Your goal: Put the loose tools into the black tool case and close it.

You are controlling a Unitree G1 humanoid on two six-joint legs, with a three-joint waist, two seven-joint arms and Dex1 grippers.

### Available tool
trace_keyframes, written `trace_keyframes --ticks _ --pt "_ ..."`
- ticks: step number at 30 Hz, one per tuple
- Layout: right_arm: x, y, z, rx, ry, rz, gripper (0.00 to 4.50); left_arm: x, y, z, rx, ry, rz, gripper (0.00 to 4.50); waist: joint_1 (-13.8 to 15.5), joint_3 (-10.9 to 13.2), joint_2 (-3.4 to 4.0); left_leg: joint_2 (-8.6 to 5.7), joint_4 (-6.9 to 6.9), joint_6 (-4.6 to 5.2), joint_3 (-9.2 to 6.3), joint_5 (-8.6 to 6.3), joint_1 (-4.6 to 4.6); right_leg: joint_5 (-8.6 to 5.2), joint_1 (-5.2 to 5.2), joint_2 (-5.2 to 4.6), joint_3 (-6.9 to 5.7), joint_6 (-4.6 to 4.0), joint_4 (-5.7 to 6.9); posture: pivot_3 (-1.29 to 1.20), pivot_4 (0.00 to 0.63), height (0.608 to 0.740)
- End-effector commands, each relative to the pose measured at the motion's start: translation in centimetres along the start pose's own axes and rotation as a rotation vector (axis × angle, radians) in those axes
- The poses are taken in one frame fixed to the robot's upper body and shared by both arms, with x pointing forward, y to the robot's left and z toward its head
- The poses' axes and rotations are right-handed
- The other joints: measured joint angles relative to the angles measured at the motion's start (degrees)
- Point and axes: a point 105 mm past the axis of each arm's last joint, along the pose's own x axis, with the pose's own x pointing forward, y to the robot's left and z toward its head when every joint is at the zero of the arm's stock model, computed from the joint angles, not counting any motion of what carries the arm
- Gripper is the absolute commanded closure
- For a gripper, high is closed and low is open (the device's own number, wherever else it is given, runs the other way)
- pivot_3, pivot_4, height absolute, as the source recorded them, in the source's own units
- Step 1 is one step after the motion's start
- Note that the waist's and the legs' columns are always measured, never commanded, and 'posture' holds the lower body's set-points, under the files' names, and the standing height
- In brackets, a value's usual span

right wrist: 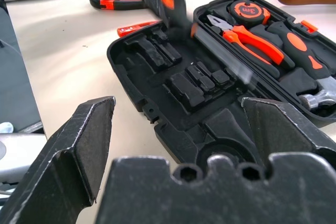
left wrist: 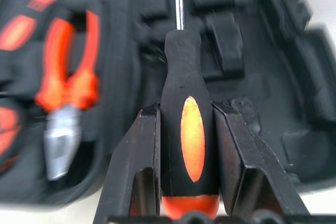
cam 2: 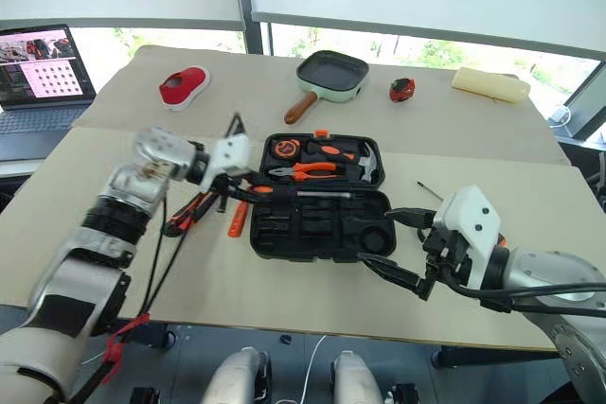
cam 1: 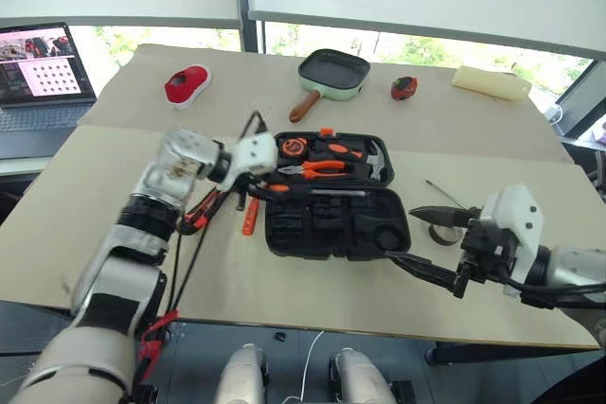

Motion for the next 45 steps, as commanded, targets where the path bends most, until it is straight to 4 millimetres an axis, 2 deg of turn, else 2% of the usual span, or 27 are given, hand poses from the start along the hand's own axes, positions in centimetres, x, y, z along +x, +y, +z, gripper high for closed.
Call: trace_keyframes --ticks 1,10,16,25,27,34,36,38,43,45 --pt "-0.3 0.4 0.5 -0.031 -0.032 -0.037 0.00 0.7 1.7 0.9 0.066 0.026 0.063 3.61 0.1 0.0 0.00 -0.02 0.00 0.00 -0.02 0.00 -0.02 0.00 -0.01 0.00 0.01 0.00 0.00 0.00 0.150 0.740" --pt "-0.4 0.2 0.9 -0.022 -0.063 -0.078 0.00 2.4 2.3 2.4 0.033 -0.037 0.062 3.61 0.4 0.0 0.00 -0.06 0.12 0.01 -0.12 -0.01 -0.10 0.02 0.00 -0.02 -0.01 0.08 0.00 0.00 0.150 0.740" --pt "-0.5 -0.1 1.1 -0.014 -0.076 -0.099 0.00 3.0 2.2 1.9 0.044 0.003 0.056 3.61 0.3 0.0 0.00 -0.06 0.12 0.01 -0.16 -0.01 -0.10 0.02 0.01 -0.01 -0.03 0.08 0.00 0.00 0.150 0.740" --pt "-0.3 0.0 1.0 -0.006 -0.075 -0.104 0.00 2.8 2.3 0.8 0.032 0.049 0.065 3.61 0.3 0.0 0.01 -0.06 0.15 0.01 -0.18 -0.01 -0.10 0.02 0.04 -0.02 -0.04 0.08 0.00 0.00 0.150 0.740" --pt "-0.3 0.0 1.0 -0.006 -0.076 -0.104 0.00 2.8 2.4 1.0 0.030 0.043 0.066 2.61 0.3 0.0 0.01 -0.06 0.16 0.01 -0.19 -0.01 -0.10 0.02 0.04 -0.02 -0.05 0.08 0.02 0.00 0.150 0.740" --pt "-0.2 0.1 0.9 0.002 -0.076 -0.091 0.00 1.7 2.9 3.1 0.059 -0.027 0.062 0.15 0.5 0.0 0.00 -0.06 0.32 0.01 -0.24 -0.01 -0.15 0.02 0.06 -0.02 -0.08 0.08 0.12 0.00 0.150 0.740" --pt "-0.2 0.1 0.9 0.002 -0.074 -0.090 0.00 1.6 3.1 3.5 0.069 -0.038 0.066 0.15 0.5 0.0 0.01 -0.06 0.37 0.02 -0.26 -0.01 -0.20 0.02 0.05 -0.02 -0.09 0.08 0.13 0.00 0.150 0.740" --pt "-0.2 0.1 0.8 0.002 -0.073 -0.091 0.00 1.8 3.2 3.8 0.073 -0.047 0.077 0.68 0.4 0.0 0.01 -0.06 0.37 0.03 -0.27 -0.02 -0.20 0.02 0.05 -0.02 -0.09 0.09 0.13 0.00 0.150 0.740" --pt "-0.2 -0.1 0.7 0.000 -0.071 -0.095 0.00 2.9 3.4 3.3 0.077 -0.013 0.098 2.67 0.4 0.0 0.01 -0.06 0.38 0.03 -0.28 -0.02 -0.20 0.02 0.05 -0.02 -0.10 0.09 0.13 0.00 0.150 0.740" --pt "-0.2 -0.2 0.6 0.000 -0.068 -0.098 0.00 3.2 3.4 3.2 0.075 -0.010 0.103 3.32 0.4 0.0 0.00 -0.06 0.38 0.03 -0.28 -0.02 -0.20 0.02 0.04 -0.01 -0.10 0.09 0.13 0.00 0.150 0.740"
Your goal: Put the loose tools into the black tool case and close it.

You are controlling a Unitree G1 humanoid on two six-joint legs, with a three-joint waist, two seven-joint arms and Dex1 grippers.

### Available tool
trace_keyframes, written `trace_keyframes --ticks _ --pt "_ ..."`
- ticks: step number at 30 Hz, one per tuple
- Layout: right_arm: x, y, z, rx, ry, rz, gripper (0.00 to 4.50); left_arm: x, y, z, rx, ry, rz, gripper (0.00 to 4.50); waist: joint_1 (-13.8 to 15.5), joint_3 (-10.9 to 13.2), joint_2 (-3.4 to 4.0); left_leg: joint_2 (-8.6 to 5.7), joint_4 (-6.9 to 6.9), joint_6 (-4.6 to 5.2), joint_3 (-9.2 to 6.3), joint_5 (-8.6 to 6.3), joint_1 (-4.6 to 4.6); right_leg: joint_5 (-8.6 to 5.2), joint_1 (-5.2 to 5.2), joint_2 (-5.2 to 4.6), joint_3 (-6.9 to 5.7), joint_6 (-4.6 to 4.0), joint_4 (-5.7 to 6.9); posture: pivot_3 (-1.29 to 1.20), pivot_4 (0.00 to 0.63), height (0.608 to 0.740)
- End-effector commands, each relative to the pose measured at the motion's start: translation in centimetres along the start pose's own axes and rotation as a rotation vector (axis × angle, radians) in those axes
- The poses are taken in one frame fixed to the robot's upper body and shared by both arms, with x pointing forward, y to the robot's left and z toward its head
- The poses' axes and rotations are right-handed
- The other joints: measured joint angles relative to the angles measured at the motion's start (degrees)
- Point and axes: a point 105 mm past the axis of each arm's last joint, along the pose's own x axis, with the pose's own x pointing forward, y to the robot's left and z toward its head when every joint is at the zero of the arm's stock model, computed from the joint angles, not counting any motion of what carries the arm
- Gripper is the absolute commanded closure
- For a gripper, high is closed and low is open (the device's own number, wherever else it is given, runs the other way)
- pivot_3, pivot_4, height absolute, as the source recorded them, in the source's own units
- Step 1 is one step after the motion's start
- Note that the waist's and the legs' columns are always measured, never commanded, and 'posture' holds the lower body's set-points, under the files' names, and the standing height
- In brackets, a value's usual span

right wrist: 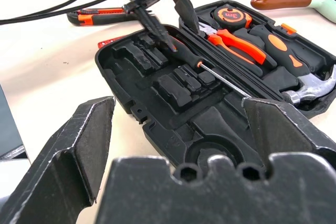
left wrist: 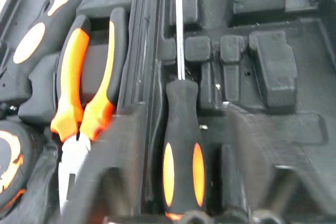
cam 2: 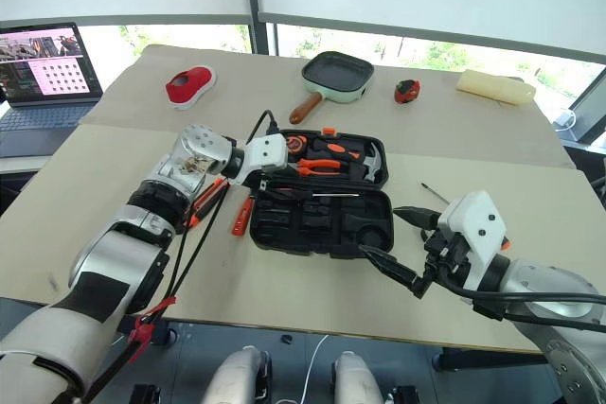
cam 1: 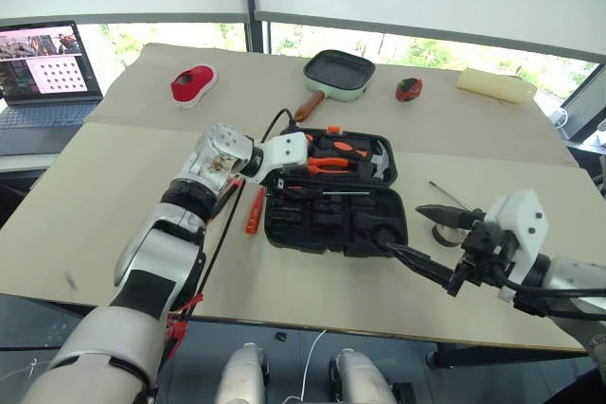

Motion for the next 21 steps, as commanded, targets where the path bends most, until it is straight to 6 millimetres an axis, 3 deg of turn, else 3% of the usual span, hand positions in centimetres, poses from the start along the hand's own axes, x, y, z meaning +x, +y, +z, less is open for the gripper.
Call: trace_keyframes --ticks 1,4,14,21 --pt "-0.1 -0.1 0.7 -0.029 -0.033 -0.005 0.00 0.0 1.1 1.5 0.055 -0.012 0.043 3.79 0.0 0.0 0.00 0.00 0.00 0.00 0.00 0.00 -0.01 0.00 -0.01 0.00 0.00 0.00 0.01 0.00 0.150 0.740" --pt "-0.2 -0.2 0.6 -0.024 -0.029 -0.015 0.00 0.5 1.0 1.1 0.040 0.003 0.045 4.46 0.0 0.0 0.00 0.00 0.00 0.00 -0.01 0.00 -0.03 0.00 -0.02 0.00 -0.01 0.00 0.00 0.00 0.150 0.740" --pt "-0.3 -0.1 0.5 -0.012 -0.030 -0.025 0.00 2.5 -0.6 -1.4 0.096 0.125 0.003 4.46 0.1 0.0 0.01 0.00 0.01 0.00 -0.03 0.00 0.00 0.00 0.05 0.00 -0.03 0.00 0.00 0.00 0.150 0.740" --pt "-0.7 -0.9 -0.3 0.004 -0.008 -0.078 0.00 3.0 -1.2 -1.3 0.083 0.104 -0.016 4.46 0.2 0.0 0.03 -0.02 0.03 0.00 -0.08 0.00 0.03 0.00 0.13 -0.01 -0.06 0.00 -0.02 0.00 0.150 0.740"
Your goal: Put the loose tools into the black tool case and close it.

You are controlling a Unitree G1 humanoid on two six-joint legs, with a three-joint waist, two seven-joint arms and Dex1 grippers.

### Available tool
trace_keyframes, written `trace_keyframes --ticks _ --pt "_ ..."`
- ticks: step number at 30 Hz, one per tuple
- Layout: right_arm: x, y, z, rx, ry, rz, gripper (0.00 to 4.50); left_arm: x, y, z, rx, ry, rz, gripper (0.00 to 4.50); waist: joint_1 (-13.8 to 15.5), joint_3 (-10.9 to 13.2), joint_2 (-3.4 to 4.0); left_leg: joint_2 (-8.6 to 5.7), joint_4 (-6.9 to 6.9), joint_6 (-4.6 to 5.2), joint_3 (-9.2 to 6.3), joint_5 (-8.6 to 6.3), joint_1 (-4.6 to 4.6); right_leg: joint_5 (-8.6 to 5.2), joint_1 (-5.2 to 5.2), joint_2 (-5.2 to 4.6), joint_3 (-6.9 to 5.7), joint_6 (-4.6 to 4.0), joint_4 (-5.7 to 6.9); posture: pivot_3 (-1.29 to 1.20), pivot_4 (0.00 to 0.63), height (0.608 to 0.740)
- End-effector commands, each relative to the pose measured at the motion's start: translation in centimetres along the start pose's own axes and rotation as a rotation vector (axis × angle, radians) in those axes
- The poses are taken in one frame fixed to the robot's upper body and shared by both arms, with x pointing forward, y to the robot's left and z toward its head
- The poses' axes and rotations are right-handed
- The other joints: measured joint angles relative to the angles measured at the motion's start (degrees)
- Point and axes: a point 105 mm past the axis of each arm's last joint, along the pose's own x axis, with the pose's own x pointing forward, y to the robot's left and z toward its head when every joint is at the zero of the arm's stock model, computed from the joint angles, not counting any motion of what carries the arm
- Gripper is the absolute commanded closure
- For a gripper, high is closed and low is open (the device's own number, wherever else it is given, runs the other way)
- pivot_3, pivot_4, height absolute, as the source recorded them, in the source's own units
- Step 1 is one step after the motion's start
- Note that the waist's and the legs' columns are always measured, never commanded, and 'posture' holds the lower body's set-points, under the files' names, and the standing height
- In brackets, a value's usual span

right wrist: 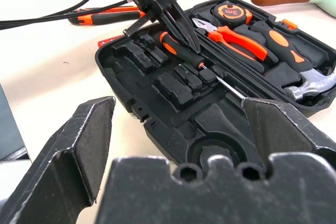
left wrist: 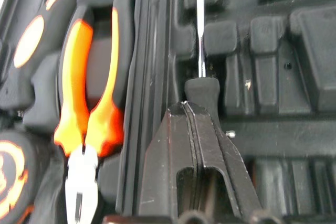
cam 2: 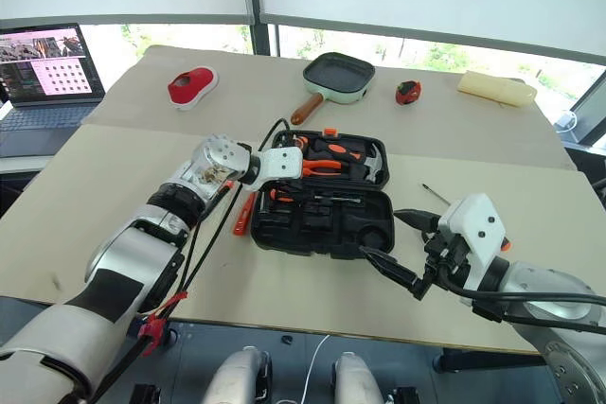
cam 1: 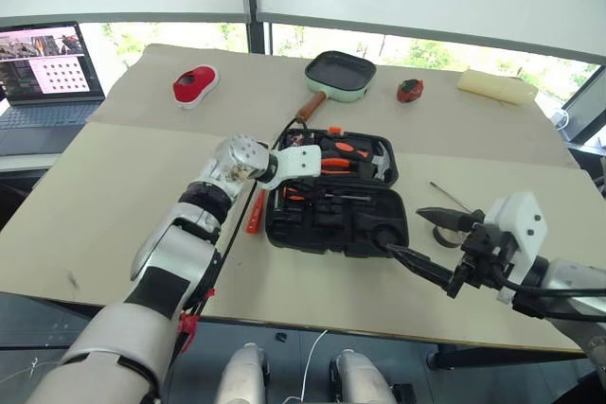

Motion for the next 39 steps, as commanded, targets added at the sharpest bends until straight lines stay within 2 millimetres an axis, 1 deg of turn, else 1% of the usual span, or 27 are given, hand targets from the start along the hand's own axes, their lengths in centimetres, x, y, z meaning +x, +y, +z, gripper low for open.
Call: trace_keyframes --ticks 1,3,6,8,9,10,12,14,15,17,18,19,21,23,28,30,31,33,35,39 --pt "-0.7 -0.9 0.1 -0.022 -0.009 -0.074 0.00 0.6 -1.2 -0.8 -0.029 0.017 -0.053 4.46 0.0 0.0 0.00 0.00 0.00 0.00 -0.02 0.00 0.00 0.00 0.01 0.00 -0.02 0.00 0.00 0.00 0.150 0.740" --pt "-1.1 -1.3 -0.2 -0.019 0.005 -0.106 0.00 0.1 -0.7 -0.6 -0.033 -0.001 -0.034 4.46 0.0 0.0 0.00 -0.01 0.01 0.00 -0.02 0.00 0.00 0.00 0.01 0.00 -0.03 0.00 0.00 0.00 0.150 0.740" --pt "-2.5 -2.3 -1.1 -0.003 0.035 -0.190 0.00 -1.3 0.5 0.3 -0.078 -0.068 0.001 4.46 -0.1 0.0 0.00 0.00 0.00 0.00 -0.03 0.00 -0.01 0.00 -0.02 0.00 -0.03 0.00 0.01 0.00 0.150 0.740" --pt "-5.1 -4.0 -2.4 0.042 0.080 -0.322 0.00 -3.5 1.6 2.0 -0.193 -0.206 -0.003 3.96 -0.1 0.0 0.00 0.00 -0.01 0.00 -0.03 0.00 -0.05 0.00 -0.06 0.00 -0.03 0.00 0.01 0.00 0.150 0.740" --pt "-6.3 -4.6 -3.0 0.059 0.098 -0.373 0.00 -4.4 1.8 2.6 -0.231 -0.267 -0.020 3.74 -0.1 0.0 0.00 0.00 -0.01 0.00 -0.03 0.00 -0.11 0.00 -0.13 0.00 -0.03 0.00 0.03 0.00 0.150 0.740" --pt "-7.0 -4.9 -3.2 0.068 0.109 -0.403 0.00 -5.1 1.9 3.0 -0.253 -0.306 -0.034 3.42 -0.1 0.0 0.01 0.01 -0.01 0.00 -0.06 0.00 -0.14 0.00 -0.14 0.01 -0.06 0.00 0.03 0.00 0.150 0.740" --pt "-10.5 -5.9 -4.6 0.100 0.163 -0.512 0.00 -8.4 1.0 4.7 -0.330 -0.458 -0.124 2.58 -0.2 0.0 0.07 0.01 -0.01 0.00 -0.06 0.00 -0.15 0.00 -0.15 0.01 -0.07 0.00 0.02 0.00 0.150 0.740" --pt "-13.1 -6.3 -5.4 0.112 0.210 -0.577 0.00 -10.9 -0.6 5.9 -0.342 -0.541 -0.201 1.88 -0.6 0.0 0.34 0.02 -0.05 -0.01 -0.07 0.00 -0.12 -0.03 -0.13 0.00 -0.06 0.00 0.04 0.00 0.150 0.740" --pt "-14.1 -6.5 -5.7 0.118 0.230 -0.593 0.00 -11.8 -1.7 6.1 -0.345 -0.544 -0.230 1.51 -0.8 0.0 0.37 0.04 -0.08 -0.01 -0.08 0.00 -0.08 -0.06 -0.10 0.00 -0.06 -0.02 0.06 0.00 0.150 0.740" --pt "-15.4 -6.8 -6.2 0.122 0.267 -0.611 0.00 -12.8 -3.8 6.4 -0.354 -0.537 -0.283 0.80 -1.5 -0.1 0.54 0.06 -0.09 -0.01 -0.09 0.00 0.01 -0.08 -0.08 0.00 -0.05 -0.04 0.07 0.00 0.150 0.740" --pt "-15.8 -7.1 -6.5 0.122 0.282 -0.611 0.00 -13.3 -4.9 6.5 -0.361 -0.531 -0.311 0.41 -1.5 -0.1 0.60 0.06 -0.10 -0.01 -0.14 -0.01 0.10 -0.09 0.02 0.00 -0.02 -0.05 0.12 0.00 0.150 0.740" --pt "-15.9 -7.5 -6.6 0.122 0.292 -0.606 0.00 -13.5 -5.8 6.6 -0.365 -0.524 -0.331 0.14 -1.7 -0.2 0.62 0.06 -0.10 -0.01 -0.15 -0.01 0.18 -0.09 0.06 0.00 -0.02 -0.06 0.11 0.00 0.150 0.740" --pt "-15.7 -8.5 -6.9 0.112 0.307 -0.587 0.00 -13.7 -7.4 6.6 -0.364 -0.496 -0.358 0.05 -1.9 -0.2 0.64 0.06 -0.05 -0.01 -0.12 0.00 0.25 -0.11 0.11 0.00 0.00 -0.06 0.14 0.00 0.150 0.740" --pt "-14.9 -9.8 -7.2 0.101 0.317 -0.565 0.00 -13.6 -8.5 6.6 -0.363 -0.474 -0.369 0.05 -1.9 -0.2 0.65 0.02 0.00 -0.01 -0.13 0.01 0.33 -0.10 0.16 0.02 0.09 -0.06 0.13 0.00 0.150 0.740" --pt "-11.1 -14.4 -8.9 0.030 0.387 -0.496 0.00 -13.4 -10.5 6.5 -0.344 -0.432 -0.378 0.05 -2.0 -0.1 0.65 0.00 -0.12 0.00 -0.08 0.00 1.08 -0.48 0.92 0.03 0.13 -0.16 -0.18 0.00 0.150 0.740" --pt "-10.3 -15.4 -9.3 0.014 0.409 -0.480 0.00 -13.4 -10.7 6.7 -0.339 -0.428 -0.374 0.05 -1.6 0.0 0.74 -0.04 -0.17 0.00 -0.03 0.01 1.05 -0.42 0.86 0.03 0.22 -0.22 -0.18 0.00 0.150 0.740" --pt "-9.6 -16.0 -9.8 0.017 0.425 -0.475 0.00 -13.4 -10.8 6.7 -0.335 -0.427 -0.366 0.05 -1.4 0.0 0.75 -0.08 -0.24 0.01 -0.04 0.01 1.06 -0.21 0.86 0.03 0.21 -0.19 -0.16 0.00 0.150 0.740" --pt "-8.6 -17.0 -10.7 0.026 0.463 -0.479 0.00 -13.4 -11.0 6.8 -0.329 -0.425 -0.351 0.05 -1.2 0.0 0.78 -0.11 -0.34 0.01 -0.05 0.01 1.03 -0.20 0.84 0.03 0.19 -0.08 -0.19 0.00 0.150 0.740" --pt "-8.0 -17.8 -11.4 0.033 0.490 -0.492 0.00 -13.3 -11.1 6.8 -0.325 -0.422 -0.340 0.05 -1.3 0.0 0.78 -0.15 -0.42 0.01 -0.03 0.00 1.01 -0.21 0.83 0.02 0.22 -0.06 -0.24 0.00 0.150 0.740" --pt "-5.9 -18.9 -12.0 0.094 0.471 -0.491 0.00 -13.1 -10.9 6.7 -0.317 -0.413 -0.303 0.05 -1.6 0.0 0.77 -0.15 -0.46 0.01 -0.01 0.00 1.04 -0.21 0.83 0.03 0.24 -0.05 -0.28 0.00 0.150 0.740"
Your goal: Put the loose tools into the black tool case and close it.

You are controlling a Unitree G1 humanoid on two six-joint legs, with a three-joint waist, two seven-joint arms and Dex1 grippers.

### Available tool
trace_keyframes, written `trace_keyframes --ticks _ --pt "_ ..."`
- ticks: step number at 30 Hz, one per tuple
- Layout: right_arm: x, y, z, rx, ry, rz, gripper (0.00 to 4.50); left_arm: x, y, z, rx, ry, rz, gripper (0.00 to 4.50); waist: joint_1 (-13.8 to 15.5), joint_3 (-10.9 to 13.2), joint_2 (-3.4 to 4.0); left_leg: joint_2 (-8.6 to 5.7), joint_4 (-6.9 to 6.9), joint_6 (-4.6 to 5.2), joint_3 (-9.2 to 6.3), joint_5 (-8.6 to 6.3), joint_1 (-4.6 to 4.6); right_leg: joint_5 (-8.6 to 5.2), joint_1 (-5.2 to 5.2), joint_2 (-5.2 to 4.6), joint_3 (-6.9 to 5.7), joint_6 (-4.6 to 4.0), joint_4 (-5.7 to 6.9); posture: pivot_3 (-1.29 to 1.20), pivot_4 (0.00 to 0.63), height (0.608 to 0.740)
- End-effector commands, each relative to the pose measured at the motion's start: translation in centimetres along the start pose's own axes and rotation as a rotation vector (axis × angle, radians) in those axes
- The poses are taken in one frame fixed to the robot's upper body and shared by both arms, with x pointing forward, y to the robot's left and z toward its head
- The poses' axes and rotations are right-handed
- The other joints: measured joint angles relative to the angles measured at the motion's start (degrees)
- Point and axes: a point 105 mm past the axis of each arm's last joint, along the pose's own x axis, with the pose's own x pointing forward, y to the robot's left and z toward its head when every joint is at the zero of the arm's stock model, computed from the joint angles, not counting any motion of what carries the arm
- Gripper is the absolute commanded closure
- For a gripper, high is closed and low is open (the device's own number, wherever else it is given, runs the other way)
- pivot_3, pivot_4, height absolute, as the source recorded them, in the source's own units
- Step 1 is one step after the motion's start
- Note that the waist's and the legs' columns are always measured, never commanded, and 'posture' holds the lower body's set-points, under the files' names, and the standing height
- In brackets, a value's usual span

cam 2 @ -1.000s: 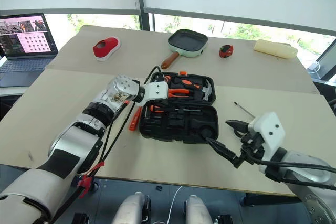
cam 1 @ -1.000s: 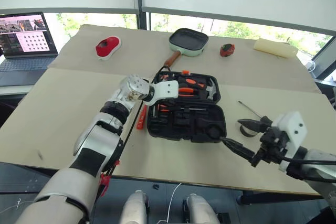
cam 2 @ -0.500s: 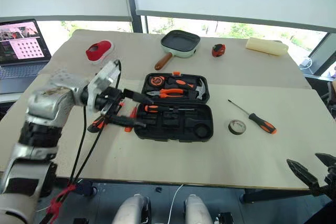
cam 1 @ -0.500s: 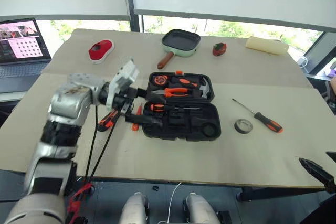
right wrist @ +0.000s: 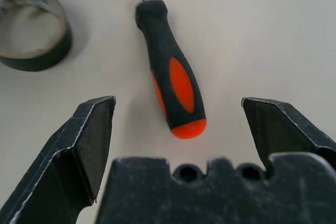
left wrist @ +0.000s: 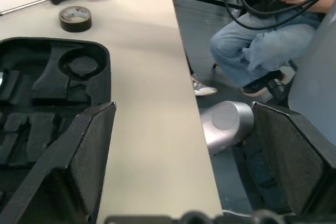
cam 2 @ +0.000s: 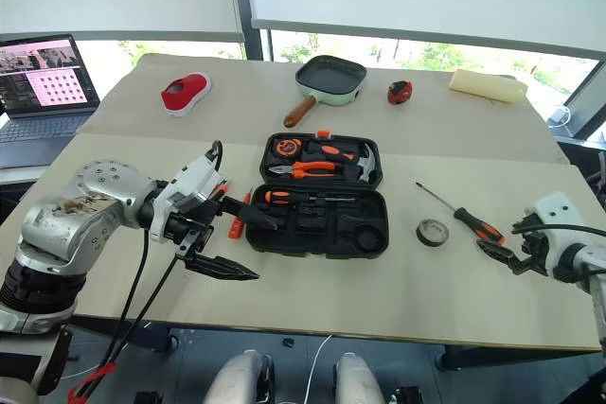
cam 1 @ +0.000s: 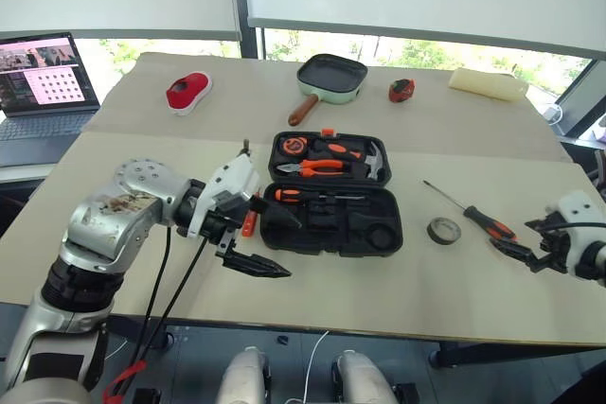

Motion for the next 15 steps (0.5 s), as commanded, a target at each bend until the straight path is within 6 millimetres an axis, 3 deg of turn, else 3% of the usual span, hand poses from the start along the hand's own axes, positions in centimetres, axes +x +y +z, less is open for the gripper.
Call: trace_keyframes --ticks 1,4,9,11,13,15 --pt "0.9 -0.2 0.5 0.018 -0.011 -0.003 0.26 -0.1 -0.1 0.8 0.051 -0.014 0.021 0.00 -0.1 0.0 0.01 0.00 0.00 0.00 -0.01 0.00 -0.01 0.00 -0.01 0.00 0.00 0.00 0.01 0.00 0.150 0.740" --pt "1.5 0.1 0.1 0.023 -0.006 0.016 0.91 -0.1 0.2 0.9 0.052 -0.021 0.036 0.00 0.0 0.0 0.01 0.00 -0.02 0.00 -0.01 0.00 0.00 0.00 -0.01 0.01 0.00 0.00 0.02 0.00 0.150 0.740" --pt "1.6 0.2 0.0 0.030 -0.016 0.025 2.65 -0.2 0.7 0.7 0.045 -0.024 0.046 0.00 0.0 0.0 0.01 0.00 -0.01 0.00 0.03 0.00 0.03 0.01 0.03 -0.01 0.01 0.02 0.00 0.00 0.150 0.740" --pt "0.8 -0.5 0.3 0.036 -0.041 -0.001 3.40 -0.4 0.9 0.5 0.034 -0.028 0.056 0.00 0.0 0.0 0.01 0.00 -0.01 0.00 0.03 0.00 0.02 0.01 0.02 0.00 0.01 0.02 0.01 0.00 0.150 0.740" --pt "0.0 -0.9 1.3 0.039 -0.082 -0.021 3.49 -0.6 1.0 0.4 0.021 -0.029 0.063 0.00 0.1 0.0 0.01 0.00 -0.02 0.00 0.03 0.00 0.01 0.00 0.01 0.00 0.02 0.02 0.01 0.00 0.150 0.740" --pt "-0.9 0.1 4.4 0.006 -0.201 0.039 3.49 -1.0 1.0 0.0 0.003 -0.022 0.071 0.00 0.1 0.0 0.05 -0.01 -0.02 0.00 0.04 0.00 -0.01 0.00 -0.01 -0.01 0.02 0.03 0.00 0.00 0.150 0.740"
